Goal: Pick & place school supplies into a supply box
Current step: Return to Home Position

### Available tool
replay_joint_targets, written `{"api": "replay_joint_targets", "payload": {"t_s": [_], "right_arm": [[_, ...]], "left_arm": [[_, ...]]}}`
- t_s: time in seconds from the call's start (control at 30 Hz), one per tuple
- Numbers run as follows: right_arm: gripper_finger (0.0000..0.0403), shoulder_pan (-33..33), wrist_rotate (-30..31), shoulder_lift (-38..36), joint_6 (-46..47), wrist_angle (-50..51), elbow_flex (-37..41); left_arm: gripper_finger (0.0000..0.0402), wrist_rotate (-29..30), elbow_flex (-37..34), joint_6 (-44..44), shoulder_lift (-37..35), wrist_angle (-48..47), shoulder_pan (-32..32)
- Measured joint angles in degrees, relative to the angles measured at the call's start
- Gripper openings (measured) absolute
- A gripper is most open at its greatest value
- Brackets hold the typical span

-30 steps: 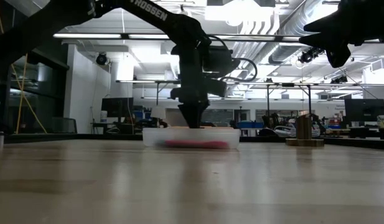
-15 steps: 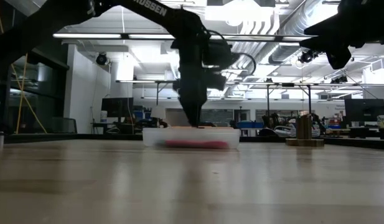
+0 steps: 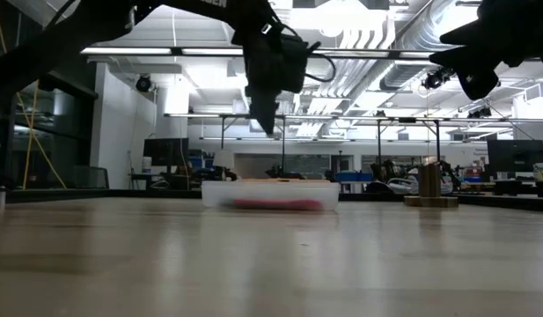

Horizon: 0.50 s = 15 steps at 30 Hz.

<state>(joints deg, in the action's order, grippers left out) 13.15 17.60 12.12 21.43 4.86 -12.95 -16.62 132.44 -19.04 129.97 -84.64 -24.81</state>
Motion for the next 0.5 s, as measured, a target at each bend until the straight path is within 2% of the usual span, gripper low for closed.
{"api": "replay_joint_targets", "payload": {"t_s": [0.2,0.5], "right_arm": [[0.0124,-0.01,0.02,-0.17,3.75,0.04,0.0],[0.0124,0.0,-1.68,-3.3,3.79,0.12,0.0]], "left_arm": [[0.0161,-9.14,1.16,0.04,-2.89,-1.99,-3.22],[0.0161,-10.77,1.16,1.05,-12.38,-1.1,-4.93]]}}
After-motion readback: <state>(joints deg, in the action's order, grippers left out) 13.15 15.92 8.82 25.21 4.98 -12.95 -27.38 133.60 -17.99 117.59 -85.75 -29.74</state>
